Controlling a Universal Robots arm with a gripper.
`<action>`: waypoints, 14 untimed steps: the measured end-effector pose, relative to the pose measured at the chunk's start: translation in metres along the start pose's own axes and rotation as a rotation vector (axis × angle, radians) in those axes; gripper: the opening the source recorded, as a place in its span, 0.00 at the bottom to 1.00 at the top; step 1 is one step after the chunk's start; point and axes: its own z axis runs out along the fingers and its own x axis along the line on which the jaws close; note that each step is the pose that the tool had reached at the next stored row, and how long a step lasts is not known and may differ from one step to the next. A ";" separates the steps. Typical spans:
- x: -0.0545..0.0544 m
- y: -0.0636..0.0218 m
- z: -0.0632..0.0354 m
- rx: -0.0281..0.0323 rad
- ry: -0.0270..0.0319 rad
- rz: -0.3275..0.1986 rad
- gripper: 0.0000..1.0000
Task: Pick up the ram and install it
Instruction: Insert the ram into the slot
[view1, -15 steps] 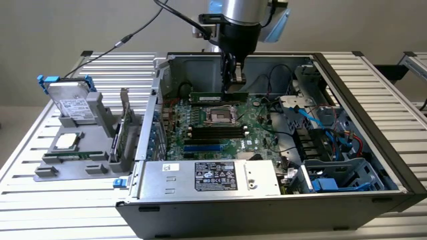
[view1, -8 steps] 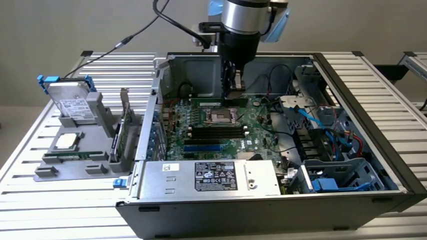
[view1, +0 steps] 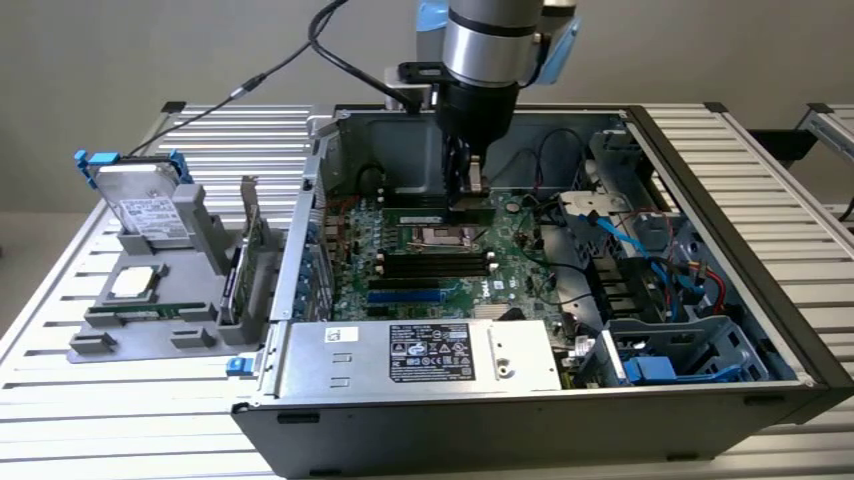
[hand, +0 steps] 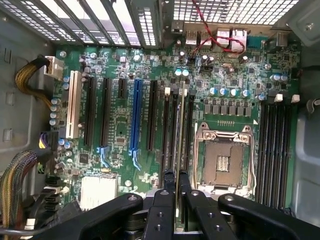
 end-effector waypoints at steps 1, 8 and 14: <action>0.000 -0.0002 0.0018 0.0000 -0.0001 0.000 0.14; 0.002 -0.0015 0.0145 -0.0003 -0.0006 0.007 0.14; 0.002 -0.0028 0.0255 -0.0003 -0.0008 0.009 0.14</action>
